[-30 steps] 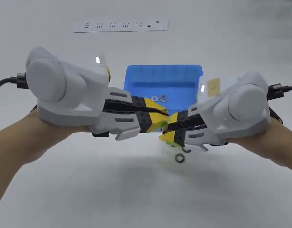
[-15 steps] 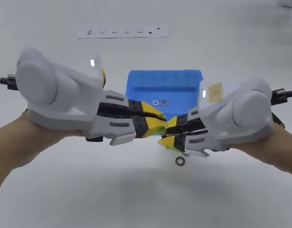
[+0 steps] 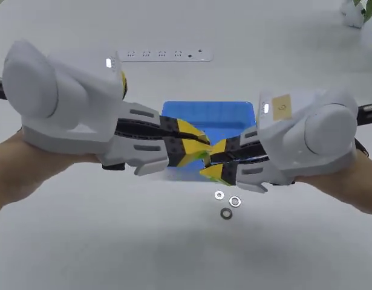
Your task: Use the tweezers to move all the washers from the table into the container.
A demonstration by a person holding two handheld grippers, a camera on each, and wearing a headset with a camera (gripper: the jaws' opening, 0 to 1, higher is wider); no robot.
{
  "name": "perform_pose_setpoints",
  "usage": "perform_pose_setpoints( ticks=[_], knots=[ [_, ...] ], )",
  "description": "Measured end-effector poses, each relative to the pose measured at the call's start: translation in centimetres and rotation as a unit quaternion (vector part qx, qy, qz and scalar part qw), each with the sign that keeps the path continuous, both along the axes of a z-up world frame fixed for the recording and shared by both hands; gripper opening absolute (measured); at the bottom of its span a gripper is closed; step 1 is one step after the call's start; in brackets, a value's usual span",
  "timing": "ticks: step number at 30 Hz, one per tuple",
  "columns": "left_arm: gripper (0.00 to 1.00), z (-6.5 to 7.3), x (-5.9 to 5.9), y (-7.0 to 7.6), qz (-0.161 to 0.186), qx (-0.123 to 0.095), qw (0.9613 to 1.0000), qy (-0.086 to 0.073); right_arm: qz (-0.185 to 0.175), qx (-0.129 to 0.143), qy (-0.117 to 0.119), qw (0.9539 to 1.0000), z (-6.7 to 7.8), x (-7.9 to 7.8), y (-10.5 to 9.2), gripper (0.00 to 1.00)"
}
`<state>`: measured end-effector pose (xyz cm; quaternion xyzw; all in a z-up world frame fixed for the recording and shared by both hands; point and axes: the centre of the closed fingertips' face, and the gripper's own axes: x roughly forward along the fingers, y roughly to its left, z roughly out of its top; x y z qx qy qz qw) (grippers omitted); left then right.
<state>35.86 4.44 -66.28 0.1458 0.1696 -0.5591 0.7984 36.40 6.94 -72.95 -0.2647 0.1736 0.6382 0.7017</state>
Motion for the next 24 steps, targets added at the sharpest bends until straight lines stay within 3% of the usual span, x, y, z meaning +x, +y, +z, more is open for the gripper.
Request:
perform_pose_setpoints(
  ticks=[10, 17, 24],
  knots=[
    [0.06, 1.5, 1.8, 0.2, 0.002, -0.007, 0.9997, -0.025, 0.001, 0.002, -0.025, 0.9997, 1.6, 1.9, 0.2, 0.11],
    [0.06, 1.1, 4.3, -0.4, -0.012, 0.002, 0.9994, -0.033, -0.022, 0.007, -0.027, 0.9994, 1.3, 4.5, -0.4, 0.11],
    [0.06, 0.1, 6.2, -1.3, -0.022, -0.001, 0.9993, -0.029, -0.04, 0.004, -0.025, 0.9989, 0.4, 6.4, -1.3, 0.11]
  ],
)
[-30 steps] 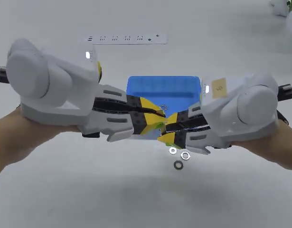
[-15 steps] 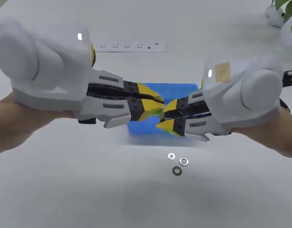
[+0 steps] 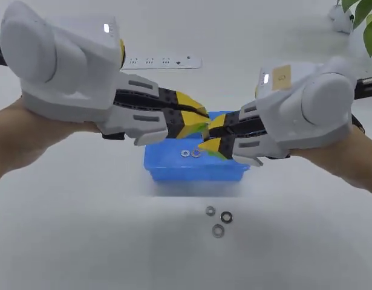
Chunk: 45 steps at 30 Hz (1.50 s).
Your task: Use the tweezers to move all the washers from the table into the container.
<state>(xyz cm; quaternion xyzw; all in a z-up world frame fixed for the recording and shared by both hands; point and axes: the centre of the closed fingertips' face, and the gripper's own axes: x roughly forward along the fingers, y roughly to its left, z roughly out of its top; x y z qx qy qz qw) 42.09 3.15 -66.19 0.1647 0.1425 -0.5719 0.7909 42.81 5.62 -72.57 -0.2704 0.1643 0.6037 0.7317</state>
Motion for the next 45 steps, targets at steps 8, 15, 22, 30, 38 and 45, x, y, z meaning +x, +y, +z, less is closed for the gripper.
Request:
perform_pose_setpoints(
  ticks=[8, 15, 22, 30, 38, 45],
  knots=[
    [0.06, -1.5, 1.0, -0.5, -0.003, 0.011, 0.9999, 0.003, -0.007, -0.006, 0.01, 0.9999, -1.5, 1.1, -0.4, 0.11],
    [0.06, -3.0, 1.9, -0.2, 0.001, 0.014, 0.9998, 0.015, -0.009, -0.017, 0.02, 0.9996, -3.0, 1.7, -0.2, 0.11],
    [0.06, -4.4, 2.8, -0.4, 0.009, 0.014, 0.9994, 0.029, -0.018, -0.019, 0.036, 0.999, -4.4, 2.5, -0.5, 0.11],
    [0.06, -5.3, 2.5, -0.5, 0.005, 0.023, 0.9989, 0.041, -0.016, -0.028, 0.048, 0.9983, -5.4, 2.2, -0.5, 0.11],
    [0.07, -5.3, 2.2, -0.3, 0.008, 0.023, 0.9986, 0.047, -0.016, -0.03, 0.049, 0.9982, -5.4, 2.0, -0.3, 0.11],
    [0.07, -5.1, 1.9, -0.5, 0.004, 0.024, 0.9987, 0.045, -0.02, -0.029, 0.054, 0.9979, -5.2, 2.0, -0.6, 0.13]
  ],
)
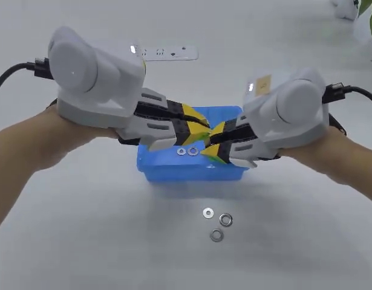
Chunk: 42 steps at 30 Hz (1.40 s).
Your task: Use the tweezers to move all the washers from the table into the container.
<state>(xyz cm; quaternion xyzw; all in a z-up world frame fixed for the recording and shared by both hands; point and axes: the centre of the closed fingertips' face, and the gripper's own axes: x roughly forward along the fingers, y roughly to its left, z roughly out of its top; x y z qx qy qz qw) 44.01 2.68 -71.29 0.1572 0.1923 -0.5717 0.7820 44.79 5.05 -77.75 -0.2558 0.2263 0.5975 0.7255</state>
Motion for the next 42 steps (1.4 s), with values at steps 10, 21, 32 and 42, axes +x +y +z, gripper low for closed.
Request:
perform_pose_setpoints(
  ticks=[10, 21, 32, 42],
  knots=[
    [0.07, 1.4, -0.9, -0.1, -0.008, 0.004, 0.9999, -0.011, 0.004, 0.009, -0.006, 0.9999, 1.4, -0.8, -0.2, 0.13],
    [0.07, 4.4, -2.7, -0.6, -0.015, 0.006, 0.9991, -0.04, -0.006, 0.043, -0.009, 0.999, 4.6, -1.8, -0.6, 0.14],
    [0.07, 5.6, -5.1, -1.2, -0.026, 0.012, 0.9984, -0.048, 0.007, 0.043, -0.015, 0.9989, 5.9, -4.3, -1.0, 0.13],
    [0.06, 5.6, -7.7, -1.7, -0.034, 0.017, 0.9976, -0.059, 0.02, 0.043, -0.008, 0.9988, 5.8, -7.0, -1.3, 0.13]
  ],
)
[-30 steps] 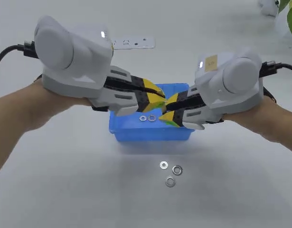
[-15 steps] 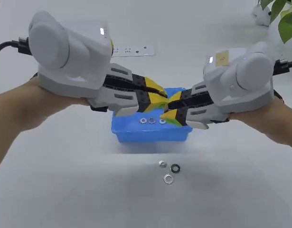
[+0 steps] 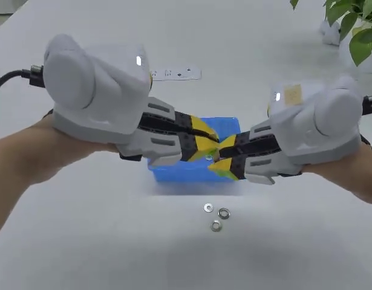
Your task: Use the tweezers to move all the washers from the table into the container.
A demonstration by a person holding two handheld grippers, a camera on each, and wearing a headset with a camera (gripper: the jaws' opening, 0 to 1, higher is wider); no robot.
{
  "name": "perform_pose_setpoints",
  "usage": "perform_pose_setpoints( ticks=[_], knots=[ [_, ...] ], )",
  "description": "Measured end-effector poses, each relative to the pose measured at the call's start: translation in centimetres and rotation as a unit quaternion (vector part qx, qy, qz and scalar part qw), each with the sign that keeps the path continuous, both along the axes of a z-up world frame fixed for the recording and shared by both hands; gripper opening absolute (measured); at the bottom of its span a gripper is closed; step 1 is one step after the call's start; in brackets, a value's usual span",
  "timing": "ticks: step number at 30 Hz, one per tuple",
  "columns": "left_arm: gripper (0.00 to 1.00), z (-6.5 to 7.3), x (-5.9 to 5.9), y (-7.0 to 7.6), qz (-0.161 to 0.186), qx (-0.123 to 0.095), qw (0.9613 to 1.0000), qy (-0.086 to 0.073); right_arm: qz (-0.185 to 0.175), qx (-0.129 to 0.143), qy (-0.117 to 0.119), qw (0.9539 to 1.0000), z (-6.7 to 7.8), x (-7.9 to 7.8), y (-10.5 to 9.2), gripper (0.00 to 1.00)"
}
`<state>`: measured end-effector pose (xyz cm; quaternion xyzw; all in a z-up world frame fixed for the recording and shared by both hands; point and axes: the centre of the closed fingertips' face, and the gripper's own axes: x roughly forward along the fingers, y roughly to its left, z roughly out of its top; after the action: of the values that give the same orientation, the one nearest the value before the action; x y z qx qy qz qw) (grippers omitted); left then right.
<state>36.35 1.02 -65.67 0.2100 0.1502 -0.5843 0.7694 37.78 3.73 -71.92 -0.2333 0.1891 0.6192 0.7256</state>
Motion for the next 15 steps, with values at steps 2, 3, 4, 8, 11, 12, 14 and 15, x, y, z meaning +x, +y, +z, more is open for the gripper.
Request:
perform_pose_setpoints(
  ticks=[2, 3, 4, 8, 11, 12, 14, 15],
  knots=[
    [0.06, 0.0, -0.5, -0.3, 0.0, -0.004, 1.0, -0.003, -0.006, 0.008, 0.009, 0.9999, 0.0, -0.4, -0.1, 0.13],
    [0.06, 0.0, -0.6, -0.3, 0.0, -0.003, 1.0, -0.006, -0.006, 0.008, 0.009, 0.9999, 0.0, -0.5, -0.2, 0.13],
    [0.06, -0.1, -0.7, -0.4, 0.001, -0.003, 1.0, -0.006, -0.006, 0.007, 0.008, 0.9999, 0.0, -0.7, -0.2, 0.13],
    [0.06, -0.2, -1.3, -0.6, 0.0, -0.002, 1.0, -0.007, -0.006, 0.008, 0.013, 0.9999, -0.1, -1.4, -0.3, 0.13],
    [0.06, -0.5, -1.8, -0.7, -0.002, -0.001, 1.0, -0.006, -0.005, 0.006, 0.017, 0.9998, -0.5, -2.1, -0.4, 0.13],
    [0.06, -0.6, -1.9, -0.7, -0.001, -0.001, 1.0, -0.004, -0.003, 0.004, 0.016, 0.9999, -0.6, -2.3, -0.4, 0.13],
    [0.06, -1.0, -2.3, -0.8, 0.0, -0.003, 1.0, 0.001, -0.001, 0.001, 0.019, 0.9998, -1.0, -2.7, -0.5, 0.13],
    [0.06, -1.0, -2.4, -0.8, 0.0, -0.003, 1.0, 0.001, -0.001, 0.001, 0.02, 0.9998, -1.1, -2.8, -0.5, 0.13]
  ],
)
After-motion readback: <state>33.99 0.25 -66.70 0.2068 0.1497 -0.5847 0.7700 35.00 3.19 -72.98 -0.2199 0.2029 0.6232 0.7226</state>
